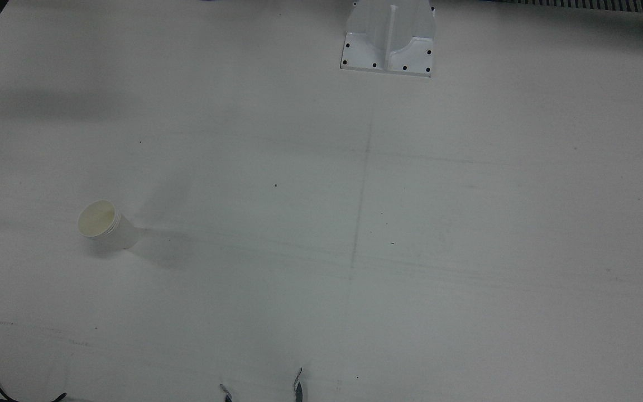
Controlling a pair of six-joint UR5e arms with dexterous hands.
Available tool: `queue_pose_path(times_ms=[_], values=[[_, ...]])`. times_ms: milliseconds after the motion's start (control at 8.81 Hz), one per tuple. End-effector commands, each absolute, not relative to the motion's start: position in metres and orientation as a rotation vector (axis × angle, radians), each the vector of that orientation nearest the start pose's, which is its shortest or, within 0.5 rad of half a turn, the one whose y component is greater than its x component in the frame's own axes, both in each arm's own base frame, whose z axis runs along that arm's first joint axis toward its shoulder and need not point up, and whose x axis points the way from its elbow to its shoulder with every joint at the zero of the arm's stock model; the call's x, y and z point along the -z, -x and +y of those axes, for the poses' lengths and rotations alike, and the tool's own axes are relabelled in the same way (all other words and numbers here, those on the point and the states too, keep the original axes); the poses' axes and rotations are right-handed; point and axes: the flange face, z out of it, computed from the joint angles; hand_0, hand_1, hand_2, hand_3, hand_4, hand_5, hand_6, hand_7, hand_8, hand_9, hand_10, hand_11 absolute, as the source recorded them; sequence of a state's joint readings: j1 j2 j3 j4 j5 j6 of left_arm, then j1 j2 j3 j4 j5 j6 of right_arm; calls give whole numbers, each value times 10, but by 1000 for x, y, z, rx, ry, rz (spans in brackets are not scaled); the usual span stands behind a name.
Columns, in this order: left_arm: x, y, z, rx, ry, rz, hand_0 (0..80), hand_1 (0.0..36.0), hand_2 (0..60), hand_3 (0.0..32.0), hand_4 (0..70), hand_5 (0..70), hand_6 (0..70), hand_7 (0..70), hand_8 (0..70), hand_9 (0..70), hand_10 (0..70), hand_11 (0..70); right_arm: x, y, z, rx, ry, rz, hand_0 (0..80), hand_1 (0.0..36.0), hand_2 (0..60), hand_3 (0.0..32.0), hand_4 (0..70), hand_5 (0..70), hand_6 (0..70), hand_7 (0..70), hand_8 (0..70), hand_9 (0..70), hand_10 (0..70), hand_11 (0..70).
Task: Pour water
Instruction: 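Close the left hand fingers around the paper cup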
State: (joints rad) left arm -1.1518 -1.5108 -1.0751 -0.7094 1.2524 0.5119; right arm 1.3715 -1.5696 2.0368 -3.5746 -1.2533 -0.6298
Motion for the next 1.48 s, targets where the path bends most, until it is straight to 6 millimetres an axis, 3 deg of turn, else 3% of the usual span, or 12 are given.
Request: queue_pose_path(times_ms=[0,341,908,1135,1362], values=[[-876,-34,-448,1794,-241,2174,610,207,0,24,105,70,0,108,0,7,58,113,-505,-71,-474,2383,918,2377,490,68,0,20,122,58,0,0,2,0,0,0],[-898,-34,-434,1821,-263,2079,565,159,0,18,107,65,0,105,0,7,56,106,-503,-71,-474,2377,920,2382,490,70,0,22,122,61,0,0,1,0,0,0],[-876,-66,-469,1755,-298,2066,560,151,0,4,116,91,0,110,0,8,57,106,-501,-73,-474,2370,925,2383,490,70,0,26,121,58,0,0,1,0,0,0],[-876,-68,-470,1750,-292,2066,543,137,0,0,118,108,0,108,0,7,56,103,-503,-70,-474,2378,917,2385,490,70,0,22,122,59,0,0,2,0,0,0],[-877,-91,-465,1726,-244,2055,534,127,0,0,120,113,0,106,0,7,58,105,-503,-69,-474,2380,917,2384,490,67,0,22,122,59,0,0,2,0,0,0]])
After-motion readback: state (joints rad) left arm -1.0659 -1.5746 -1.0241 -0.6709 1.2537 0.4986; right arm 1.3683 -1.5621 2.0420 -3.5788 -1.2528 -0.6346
